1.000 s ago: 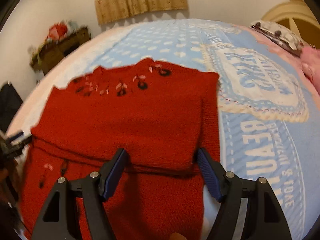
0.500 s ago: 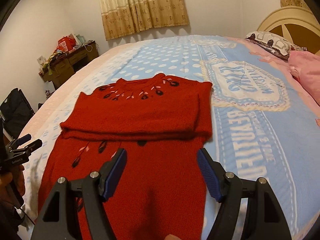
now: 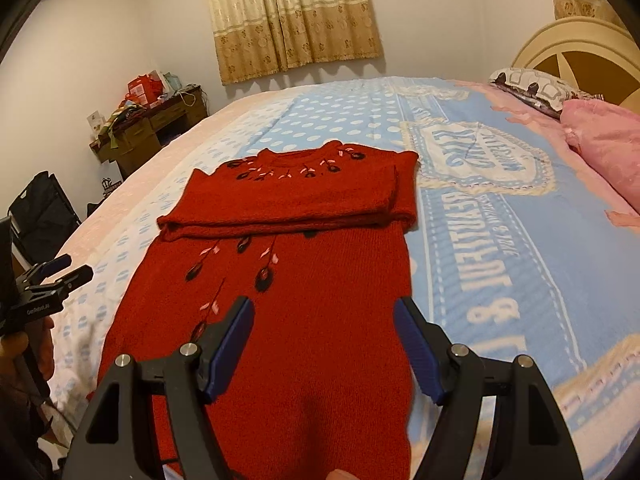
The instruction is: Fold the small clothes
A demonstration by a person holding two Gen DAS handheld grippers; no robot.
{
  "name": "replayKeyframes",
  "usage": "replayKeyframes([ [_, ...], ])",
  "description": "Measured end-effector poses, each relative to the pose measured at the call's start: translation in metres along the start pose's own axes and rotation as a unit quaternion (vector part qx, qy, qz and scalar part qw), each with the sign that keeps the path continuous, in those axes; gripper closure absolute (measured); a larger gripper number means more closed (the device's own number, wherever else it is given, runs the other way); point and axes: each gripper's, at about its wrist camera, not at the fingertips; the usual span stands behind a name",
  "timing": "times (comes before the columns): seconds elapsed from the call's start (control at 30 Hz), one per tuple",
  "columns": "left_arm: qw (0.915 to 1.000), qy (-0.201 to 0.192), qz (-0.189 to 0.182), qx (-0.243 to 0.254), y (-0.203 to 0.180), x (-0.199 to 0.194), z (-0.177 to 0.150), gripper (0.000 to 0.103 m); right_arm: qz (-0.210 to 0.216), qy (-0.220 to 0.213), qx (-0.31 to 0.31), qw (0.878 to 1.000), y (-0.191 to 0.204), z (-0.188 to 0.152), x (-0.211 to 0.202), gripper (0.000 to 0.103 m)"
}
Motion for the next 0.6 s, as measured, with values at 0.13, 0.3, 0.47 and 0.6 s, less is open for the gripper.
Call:
replayKeyframes([
  [0.13, 1.0000, 0.001, -0.006, 0.000, -0.001, -0.011, -0.009, 0.000, 0.000, -0.004, -0.004, 1.000, 0.001, -0.011, -0.021, 0.030],
  [0.3, 0.9999, 0.003, -0.005, 0.010, -0.005, -0.023, -0.021, 0.000, -0.004, 0.001, -0.008, 1.000, 0.000, -0.028, -0.039, 0.030],
  [0.47, 0.9997, 0.014, -0.020, 0.008, -0.007, -0.035, -0.036, 0.000, -0.007, 0.014, -0.013, 1.000, 0.001, -0.044, -0.046, 0.030],
  [0.6, 0.9994, 0.022, -0.024, 0.015, -0.010, -0.040, -0.051, 0.000, -0.008, 0.027, -0.018, 0.999, 0.001, -0.058, -0.048, 0.030],
])
Point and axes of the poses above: each gripper's, at about its wrist camera, not at the fingertips, and x roughly the way its jaws point, y to its left, z to its top, and after that the axes turned 7 degrees about x, right-handed
